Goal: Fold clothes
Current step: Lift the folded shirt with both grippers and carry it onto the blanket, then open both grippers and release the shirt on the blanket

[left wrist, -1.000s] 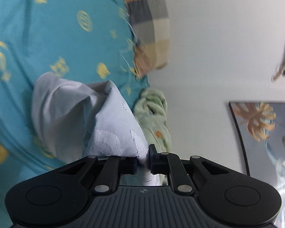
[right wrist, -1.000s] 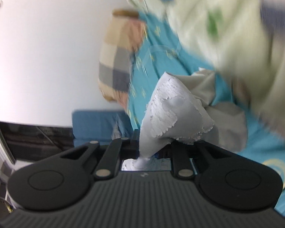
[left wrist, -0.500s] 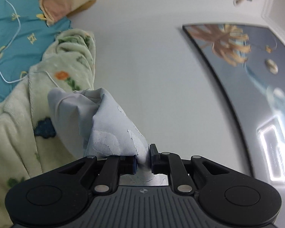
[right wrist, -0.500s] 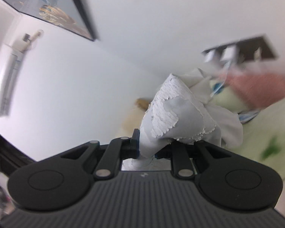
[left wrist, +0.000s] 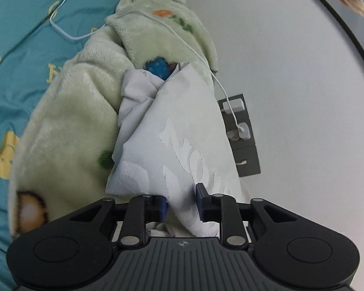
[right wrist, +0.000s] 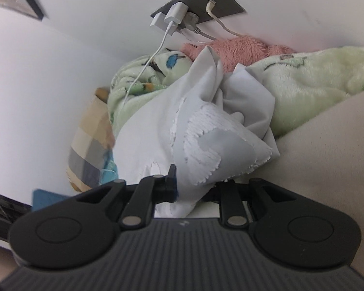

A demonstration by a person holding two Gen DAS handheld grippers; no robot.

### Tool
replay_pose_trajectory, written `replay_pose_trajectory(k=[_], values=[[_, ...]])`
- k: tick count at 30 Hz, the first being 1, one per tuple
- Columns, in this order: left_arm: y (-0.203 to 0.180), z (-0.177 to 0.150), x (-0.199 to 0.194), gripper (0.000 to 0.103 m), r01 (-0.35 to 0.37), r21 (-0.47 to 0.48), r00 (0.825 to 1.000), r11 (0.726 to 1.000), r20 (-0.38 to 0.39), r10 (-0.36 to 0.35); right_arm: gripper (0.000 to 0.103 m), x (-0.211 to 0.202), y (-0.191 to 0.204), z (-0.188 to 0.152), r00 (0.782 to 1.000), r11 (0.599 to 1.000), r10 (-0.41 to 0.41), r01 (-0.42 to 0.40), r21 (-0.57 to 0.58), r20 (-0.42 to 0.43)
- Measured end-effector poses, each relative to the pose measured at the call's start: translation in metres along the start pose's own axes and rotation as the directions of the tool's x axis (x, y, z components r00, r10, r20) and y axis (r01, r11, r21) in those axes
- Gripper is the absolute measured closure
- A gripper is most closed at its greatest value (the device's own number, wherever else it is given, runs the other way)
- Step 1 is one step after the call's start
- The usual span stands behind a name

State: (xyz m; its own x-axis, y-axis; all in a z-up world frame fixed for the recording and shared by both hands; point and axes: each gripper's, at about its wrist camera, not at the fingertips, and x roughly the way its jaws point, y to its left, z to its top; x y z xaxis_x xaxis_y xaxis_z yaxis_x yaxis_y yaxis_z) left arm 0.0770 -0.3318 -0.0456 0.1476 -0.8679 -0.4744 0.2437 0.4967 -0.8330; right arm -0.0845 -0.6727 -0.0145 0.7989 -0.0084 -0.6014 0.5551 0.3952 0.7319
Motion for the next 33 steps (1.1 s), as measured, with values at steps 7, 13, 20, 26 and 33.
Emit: replay_pose_trajectory(k=[7,13,20,26,33], values=[[-0.050,-0.011,-0.063,0.038,-0.162,0.293,0.986,0.942,0.074,0.146,0.074,-0.053,0.021,-0.039,0.989,0.974,-0.103,0.121,-0.191,0.102],[-0.087,-0.050,-0.125,0.019,-0.239,0.457,0.968,0.857,0.185,0.171,0.072,-0.094,0.038,-0.083,0.990,0.944,-0.063,0.100,-0.314,0.126],[-0.114,-0.103,-0.185,0.001,-0.314,0.548,0.936,0.775,0.315,0.157,0.059,-0.134,0.049,-0.127,0.984,0.906,0.001,0.076,-0.416,0.181],[-0.132,-0.150,-0.213,0.000,-0.398,0.619,0.900,0.677,0.407,0.156,0.044,-0.166,0.056,-0.161,0.962,0.844,0.042,0.110,-0.526,0.269],[-0.144,-0.191,-0.234,0.000,-0.448,0.648,0.871,0.616,0.473,0.135,0.042,-0.199,0.064,-0.202,0.934,0.779,0.100,0.141,-0.611,0.342]])
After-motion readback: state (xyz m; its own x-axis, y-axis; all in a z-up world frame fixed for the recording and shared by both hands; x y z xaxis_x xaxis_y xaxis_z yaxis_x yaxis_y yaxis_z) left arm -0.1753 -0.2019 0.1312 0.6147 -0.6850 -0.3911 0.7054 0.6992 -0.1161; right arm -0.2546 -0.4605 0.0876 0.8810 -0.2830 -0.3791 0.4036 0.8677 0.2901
